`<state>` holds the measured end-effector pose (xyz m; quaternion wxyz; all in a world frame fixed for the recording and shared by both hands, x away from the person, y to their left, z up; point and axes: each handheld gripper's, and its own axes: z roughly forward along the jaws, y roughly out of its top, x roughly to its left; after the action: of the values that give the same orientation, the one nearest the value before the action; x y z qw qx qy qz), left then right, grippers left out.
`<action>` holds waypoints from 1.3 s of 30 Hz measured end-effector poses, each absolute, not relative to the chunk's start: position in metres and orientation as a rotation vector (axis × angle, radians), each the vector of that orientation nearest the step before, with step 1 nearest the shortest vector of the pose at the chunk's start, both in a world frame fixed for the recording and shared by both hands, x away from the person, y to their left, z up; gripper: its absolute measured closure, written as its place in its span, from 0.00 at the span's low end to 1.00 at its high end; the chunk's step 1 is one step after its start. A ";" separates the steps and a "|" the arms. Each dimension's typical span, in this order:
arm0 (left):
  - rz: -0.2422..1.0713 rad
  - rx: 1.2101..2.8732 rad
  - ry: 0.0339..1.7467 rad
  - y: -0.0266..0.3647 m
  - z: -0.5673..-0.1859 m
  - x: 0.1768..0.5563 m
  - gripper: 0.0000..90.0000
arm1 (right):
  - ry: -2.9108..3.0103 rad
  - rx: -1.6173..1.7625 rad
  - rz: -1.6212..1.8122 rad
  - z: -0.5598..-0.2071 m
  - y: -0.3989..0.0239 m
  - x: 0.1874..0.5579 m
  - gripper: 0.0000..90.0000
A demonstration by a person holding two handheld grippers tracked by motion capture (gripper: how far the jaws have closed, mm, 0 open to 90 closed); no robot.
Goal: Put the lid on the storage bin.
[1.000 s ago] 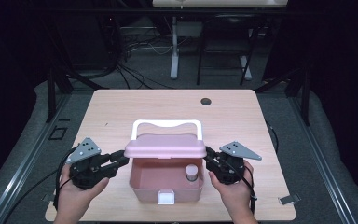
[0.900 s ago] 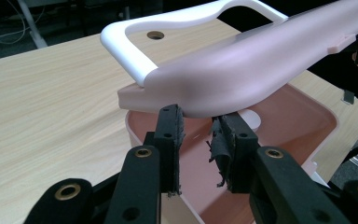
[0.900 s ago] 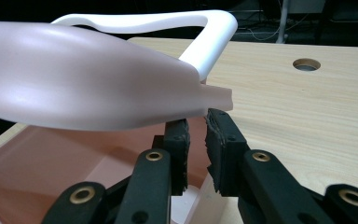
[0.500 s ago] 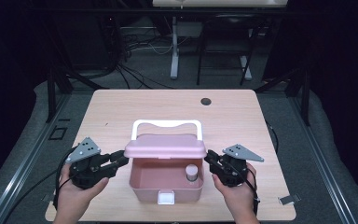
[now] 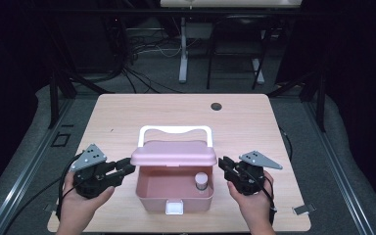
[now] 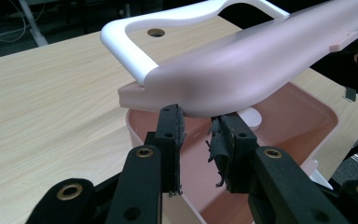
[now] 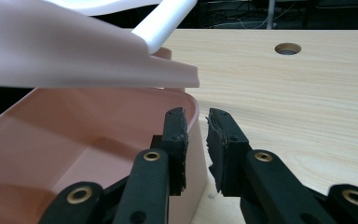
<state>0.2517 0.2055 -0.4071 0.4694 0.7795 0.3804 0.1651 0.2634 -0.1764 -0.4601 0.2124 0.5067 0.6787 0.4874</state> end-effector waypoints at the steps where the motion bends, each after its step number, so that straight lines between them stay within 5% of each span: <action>1: 0.404 1.914 0.933 0.205 -0.407 0.252 0.80 | 1.885 1.407 1.352 -0.460 -0.178 0.263 0.85; 39: 0.355 1.964 0.923 0.208 -0.399 0.251 0.79 | 1.869 1.436 1.389 -0.466 -0.189 0.270 0.77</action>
<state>0.2515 0.2082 -0.3990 0.4541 0.7958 0.3739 0.1438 0.2705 -0.1891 -0.4665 0.2015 0.5140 0.6693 0.4973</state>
